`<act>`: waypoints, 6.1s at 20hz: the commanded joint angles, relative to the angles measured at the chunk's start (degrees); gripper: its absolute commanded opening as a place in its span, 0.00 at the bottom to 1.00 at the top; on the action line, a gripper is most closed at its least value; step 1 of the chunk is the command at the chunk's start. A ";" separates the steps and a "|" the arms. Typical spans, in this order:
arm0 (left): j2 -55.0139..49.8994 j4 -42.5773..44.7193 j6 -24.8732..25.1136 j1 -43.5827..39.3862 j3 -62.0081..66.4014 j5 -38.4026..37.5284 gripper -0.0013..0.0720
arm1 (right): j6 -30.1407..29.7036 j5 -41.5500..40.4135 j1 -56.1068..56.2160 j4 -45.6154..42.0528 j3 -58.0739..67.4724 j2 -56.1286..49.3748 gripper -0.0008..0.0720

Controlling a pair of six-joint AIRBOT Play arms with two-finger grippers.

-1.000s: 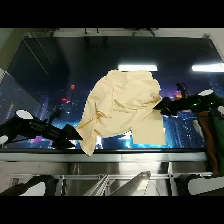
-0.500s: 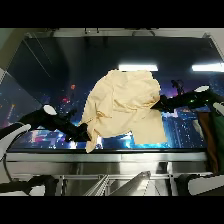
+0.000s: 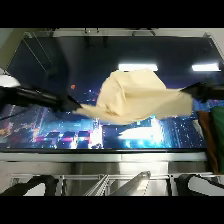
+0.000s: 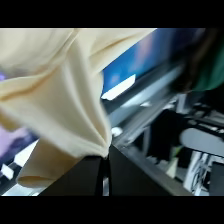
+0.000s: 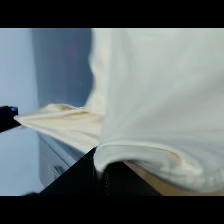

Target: Fold the shirts.

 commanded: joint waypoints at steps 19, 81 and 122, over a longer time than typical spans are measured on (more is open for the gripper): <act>-3.19 -11.15 9.44 27.15 38.69 -6.01 0.05 | 3.30 -27.47 10.32 3.13 10.05 21.20 0.04; -36.96 30.16 6.12 23.63 14.97 -6.69 0.35 | 17.92 -22.95 4.68 -31.30 -27.85 -0.81 0.65; -41.16 33.68 6.58 10.93 16.26 -6.62 0.06 | 8.96 -30.73 25.38 -10.91 -37.29 -0.44 0.37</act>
